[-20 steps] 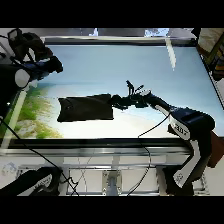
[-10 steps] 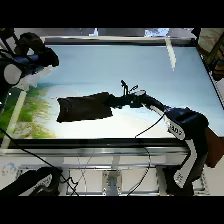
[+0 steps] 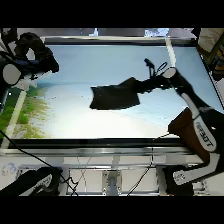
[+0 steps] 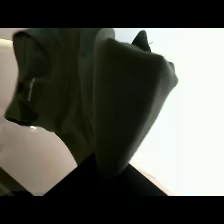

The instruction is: Fold the shirts.

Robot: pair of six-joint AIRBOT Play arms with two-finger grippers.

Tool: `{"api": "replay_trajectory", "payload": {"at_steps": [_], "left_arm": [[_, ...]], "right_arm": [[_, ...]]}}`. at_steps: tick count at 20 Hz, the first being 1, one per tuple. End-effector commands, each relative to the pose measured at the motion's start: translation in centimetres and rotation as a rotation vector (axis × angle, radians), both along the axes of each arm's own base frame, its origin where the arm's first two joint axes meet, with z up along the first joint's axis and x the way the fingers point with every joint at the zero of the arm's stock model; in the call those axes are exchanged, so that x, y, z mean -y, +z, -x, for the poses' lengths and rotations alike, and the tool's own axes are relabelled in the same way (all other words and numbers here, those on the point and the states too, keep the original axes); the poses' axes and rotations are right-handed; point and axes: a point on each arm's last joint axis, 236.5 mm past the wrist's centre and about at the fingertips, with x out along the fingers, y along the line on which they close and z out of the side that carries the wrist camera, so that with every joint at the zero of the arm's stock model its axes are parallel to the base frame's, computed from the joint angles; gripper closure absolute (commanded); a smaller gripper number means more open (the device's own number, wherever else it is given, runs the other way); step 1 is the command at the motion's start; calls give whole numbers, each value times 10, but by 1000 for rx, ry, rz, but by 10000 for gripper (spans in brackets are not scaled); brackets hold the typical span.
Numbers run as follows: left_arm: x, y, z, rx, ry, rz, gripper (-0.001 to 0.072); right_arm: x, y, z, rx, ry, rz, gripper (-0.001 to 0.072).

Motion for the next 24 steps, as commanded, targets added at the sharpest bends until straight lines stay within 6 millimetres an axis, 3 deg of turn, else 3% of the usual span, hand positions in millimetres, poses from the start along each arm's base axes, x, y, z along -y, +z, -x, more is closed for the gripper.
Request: {"api": "replay_trajectory", "payload": {"at_steps": [1, 5, 7, 9, 11, 14, 17, 19, 21, 22, 24], "left_arm": [[-1, -3, 3, -17, 1, -1, 12], [3, -4, 4, -25, -4, 18, 12], [5, -5, 5, -33, -7, 26, 12], [5, -6, 6, -36, -7, 27, 12], [6, -6, 6, -37, -7, 30, 12], [9, -10, 9, -59, -12, 45, 13], [9, -10, 10, -62, -12, 45, 13], [10, -11, 10, -65, -14, 50, 13], [10, -13, 12, -77, -13, 49, 12], [10, -14, 14, -85, -13, 49, 13], [9, -17, 16, -100, -12, 46, 13]], "right_arm": [[159, 32, 38, -32, -143, 470, 691], [249, 101, 83, 16, -353, 558, 691], [286, 126, 119, 2, -450, 597, 691], [314, 134, 172, -107, -491, 659, 691], [330, 124, 231, -291, -502, 692, 691], [347, 96, 283, -412, -590, 722, 691], [349, 62, 332, -557, -624, 740, 691], [355, 39, 347, -586, -645, 754, 670], [360, 22, 350, -584, -668, 753, 524], [365, 19, 346, -562, -705, 759, 467], [378, 26, 332, -467, -759, 797, 457]]}}
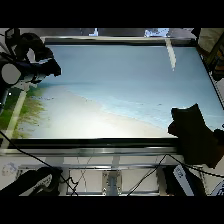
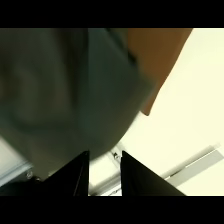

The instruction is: Fold the shirts.

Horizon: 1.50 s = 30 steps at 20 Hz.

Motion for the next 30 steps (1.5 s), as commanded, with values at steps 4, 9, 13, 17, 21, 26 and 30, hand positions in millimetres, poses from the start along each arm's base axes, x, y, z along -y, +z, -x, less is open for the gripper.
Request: {"api": "replay_trajectory", "payload": {"at_steps": [4, 9, 13, 17, 21, 26, 30], "left_arm": [[1, -4, 5, -28, 0, 3, 12], [20, -4, 8, -45, -29, 96, 12], [52, -12, 29, -135, -135, 180, 12], [104, -7, 88, -229, -465, 210, 12], [127, 12, 165, -265, -689, 139, 12], [142, 58, 240, -154, -823, 146, 12], [133, 72, 297, -136, -875, 172, 13]], "right_arm": [[21, 38, -61, 425, -35, 199, 458], [-97, 207, -202, 1467, 63, -213, 462], [-222, 253, -193, 1598, 600, -509, 462], [-304, 174, -140, 1177, 997, -682, 462], [-338, 135, -95, 894, 1057, -824, 462], [-380, 135, -59, 782, 1123, -974, 463], [-409, 135, -23, 687, 1219, -1076, 463]]}}
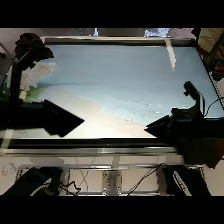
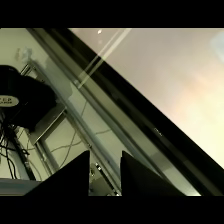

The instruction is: Fold the shirts.

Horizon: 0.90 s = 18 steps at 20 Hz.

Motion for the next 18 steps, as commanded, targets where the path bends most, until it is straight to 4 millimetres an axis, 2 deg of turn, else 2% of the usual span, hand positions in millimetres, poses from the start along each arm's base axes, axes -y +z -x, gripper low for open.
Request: {"api": "replay_trajectory", "payload": {"at_steps": [1, 3, 6, 10, 12, 18], "left_arm": [[-13, 2, 54, -22, -52, 4, 14], [-28, -12, 77, -74, -70, -49, 13], [-45, -28, 99, -152, -112, -142, 13], [-44, -27, 98, -148, -110, -139, 13], [-41, -24, 93, -129, -99, -121, 13], [-45, -12, 46, 9, 54, -94, 14]], "right_arm": [[-24, -1, 33, -42, 130, -1, 462], [-32, 0, 42, -32, 174, -6, 463], [-35, 0, 40, -16, 169, -4, 462], [-35, 0, 37, -8, 158, -3, 462], [-35, 2, 34, 0, 147, -9, 462], [-37, 7, 21, 31, 101, -30, 462]]}}
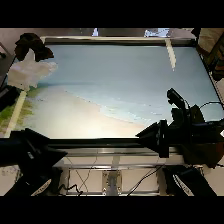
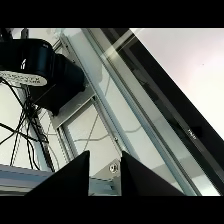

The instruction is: Fold the shirts.

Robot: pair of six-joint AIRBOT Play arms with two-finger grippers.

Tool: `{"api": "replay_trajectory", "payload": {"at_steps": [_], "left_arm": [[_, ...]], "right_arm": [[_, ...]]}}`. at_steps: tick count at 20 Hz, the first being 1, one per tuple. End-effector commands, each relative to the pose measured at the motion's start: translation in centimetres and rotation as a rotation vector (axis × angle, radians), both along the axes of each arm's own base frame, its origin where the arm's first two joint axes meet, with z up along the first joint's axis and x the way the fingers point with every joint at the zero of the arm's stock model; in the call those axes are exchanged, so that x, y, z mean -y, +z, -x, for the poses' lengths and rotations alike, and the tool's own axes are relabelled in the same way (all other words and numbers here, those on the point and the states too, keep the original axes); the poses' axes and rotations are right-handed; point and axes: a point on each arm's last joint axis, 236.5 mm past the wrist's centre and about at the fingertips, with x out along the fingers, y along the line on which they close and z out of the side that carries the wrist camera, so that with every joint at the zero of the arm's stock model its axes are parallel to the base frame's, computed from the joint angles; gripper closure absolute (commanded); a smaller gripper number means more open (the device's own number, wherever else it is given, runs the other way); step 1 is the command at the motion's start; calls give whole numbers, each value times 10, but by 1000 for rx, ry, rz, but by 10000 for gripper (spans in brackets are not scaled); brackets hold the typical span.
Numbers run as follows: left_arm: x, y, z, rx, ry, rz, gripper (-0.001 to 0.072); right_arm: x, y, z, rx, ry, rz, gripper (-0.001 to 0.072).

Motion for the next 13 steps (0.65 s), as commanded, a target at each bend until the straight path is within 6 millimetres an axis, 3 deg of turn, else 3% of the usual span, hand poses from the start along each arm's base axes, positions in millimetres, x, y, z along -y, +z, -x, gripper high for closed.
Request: {"api": "replay_trajectory", "payload": {"at_steps": [1, 9, 13], "left_arm": [[-3, 8, -24, 66, 92, 22, 14], [-4, 13, -36, 114, 118, 31, 15], [-1, 31, -60, 216, 170, 86, 15]], "right_arm": [[-1, 2, -3, 9, -13, -9, 462], [-1, 5, -12, 29, -42, -21, 462], [0, 3, -13, 9, -60, -13, 462]]}}
